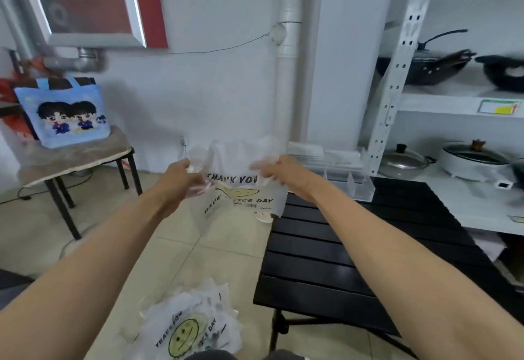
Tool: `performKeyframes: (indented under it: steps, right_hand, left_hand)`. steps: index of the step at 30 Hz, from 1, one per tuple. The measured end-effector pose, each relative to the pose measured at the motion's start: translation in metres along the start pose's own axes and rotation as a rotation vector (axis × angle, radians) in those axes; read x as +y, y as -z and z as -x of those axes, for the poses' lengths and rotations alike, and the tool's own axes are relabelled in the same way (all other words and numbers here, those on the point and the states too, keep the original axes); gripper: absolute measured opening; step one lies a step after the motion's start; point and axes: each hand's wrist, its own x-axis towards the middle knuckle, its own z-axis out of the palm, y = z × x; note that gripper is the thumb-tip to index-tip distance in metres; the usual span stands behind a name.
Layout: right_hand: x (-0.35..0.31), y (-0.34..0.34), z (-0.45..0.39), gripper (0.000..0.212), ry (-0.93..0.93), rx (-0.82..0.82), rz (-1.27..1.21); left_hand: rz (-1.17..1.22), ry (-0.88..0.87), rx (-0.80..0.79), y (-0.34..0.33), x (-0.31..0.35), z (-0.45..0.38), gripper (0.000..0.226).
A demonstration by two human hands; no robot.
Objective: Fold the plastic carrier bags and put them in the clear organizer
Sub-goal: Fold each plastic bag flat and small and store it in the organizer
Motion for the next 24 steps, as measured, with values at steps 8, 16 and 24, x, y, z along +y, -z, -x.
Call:
performKeyframes:
  steps: [8, 16, 24]
  right_hand:
    - [0.016, 0.067, 0.067, 0.028, 0.046, 0.367, 0.096]
    - [0.109, 0.09, 0.134, 0.008, -0.035, 0.552, 0.344]
    - [0.184, 0.064, 0.179, 0.022, -0.066, 0.476, 0.5]
  left_hand:
    - [-0.233, -0.304, -0.042, -0.105, 0.037, 0.023, 0.019]
    - [-0.608, -0.776, -0.15, -0.168, -0.026, 0.034, 0.035]
    - [-0.778, -0.614, -0.3, -0.167, -0.093, 0.043, 0.045]
